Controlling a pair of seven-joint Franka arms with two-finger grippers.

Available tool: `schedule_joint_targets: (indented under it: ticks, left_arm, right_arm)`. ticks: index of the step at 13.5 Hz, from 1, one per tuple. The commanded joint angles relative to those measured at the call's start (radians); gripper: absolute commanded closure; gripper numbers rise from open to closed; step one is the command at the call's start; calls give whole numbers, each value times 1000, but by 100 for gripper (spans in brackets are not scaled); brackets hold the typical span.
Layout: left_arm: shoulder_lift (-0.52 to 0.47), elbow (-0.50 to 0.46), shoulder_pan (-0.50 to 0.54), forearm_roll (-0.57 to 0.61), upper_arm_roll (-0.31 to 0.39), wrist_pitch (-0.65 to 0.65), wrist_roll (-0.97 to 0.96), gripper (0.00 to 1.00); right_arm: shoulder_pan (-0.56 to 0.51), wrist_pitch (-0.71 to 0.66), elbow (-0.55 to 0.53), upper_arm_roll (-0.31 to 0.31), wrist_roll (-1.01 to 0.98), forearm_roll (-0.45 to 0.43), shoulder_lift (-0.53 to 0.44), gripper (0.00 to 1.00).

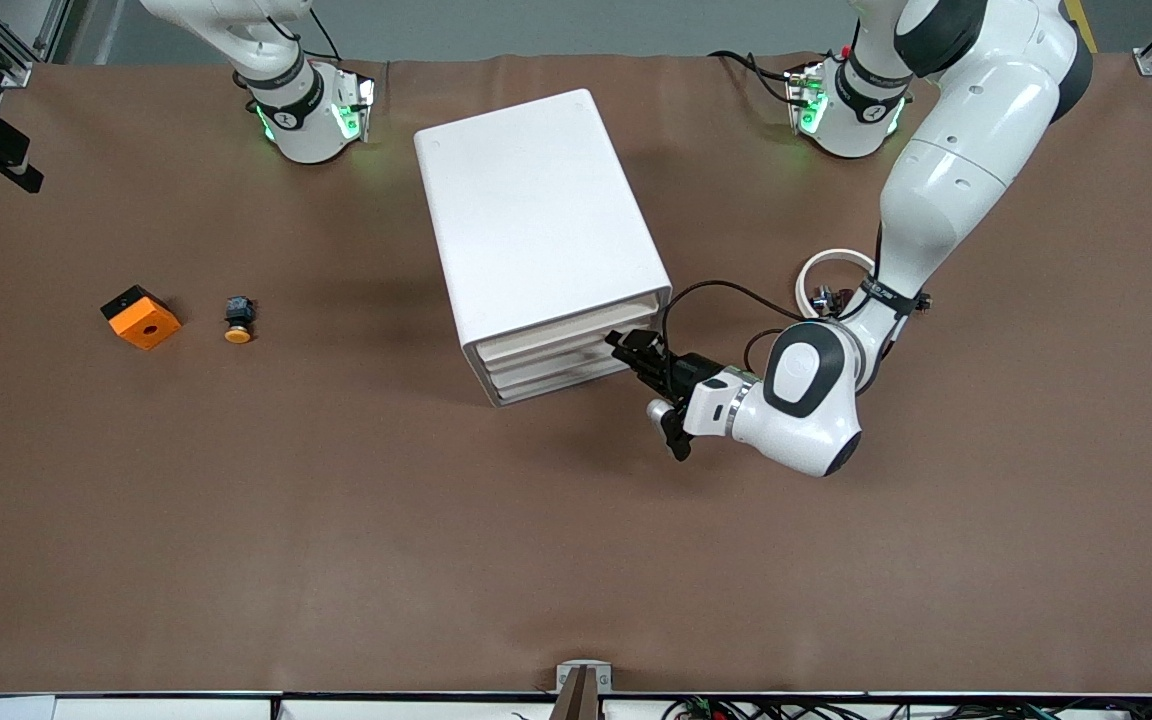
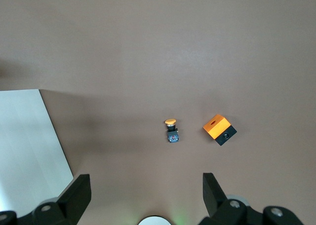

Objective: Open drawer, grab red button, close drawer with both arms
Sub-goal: 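Pull the lowest drawer open with the left gripper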

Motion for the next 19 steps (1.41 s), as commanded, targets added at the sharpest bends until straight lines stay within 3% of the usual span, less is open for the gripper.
schedule_joint_targets:
  ticks: [1, 5, 7, 9, 16, 19]
  left_arm:
    - [10, 18, -15, -14, -3, -17, 8, 65]
    - [13, 17, -33, -11, -3, -17, 10, 68]
    - [16, 17, -33, -5, -1, -17, 11, 88]
    - [16, 17, -38, -2, 1, -17, 11, 100]
    - [17, 51, -38, 16, 17, 0, 14, 100]
    - [17, 54, -32, 16, 34, 78, 54, 100]
  right_arm:
    - [11, -5, -5, -6, 13, 13, -11, 0]
    - [9, -5, -7, -9, 13, 13, -11, 0]
    - [9, -5, -7, -7, 13, 13, -11, 0]
    - [11, -6, -8, -7, 14, 13, -11, 0]
    - [17, -31, -8, -3, 56, 13, -11, 0]
    - [17, -28, -8, -3, 57, 13, -11, 0]
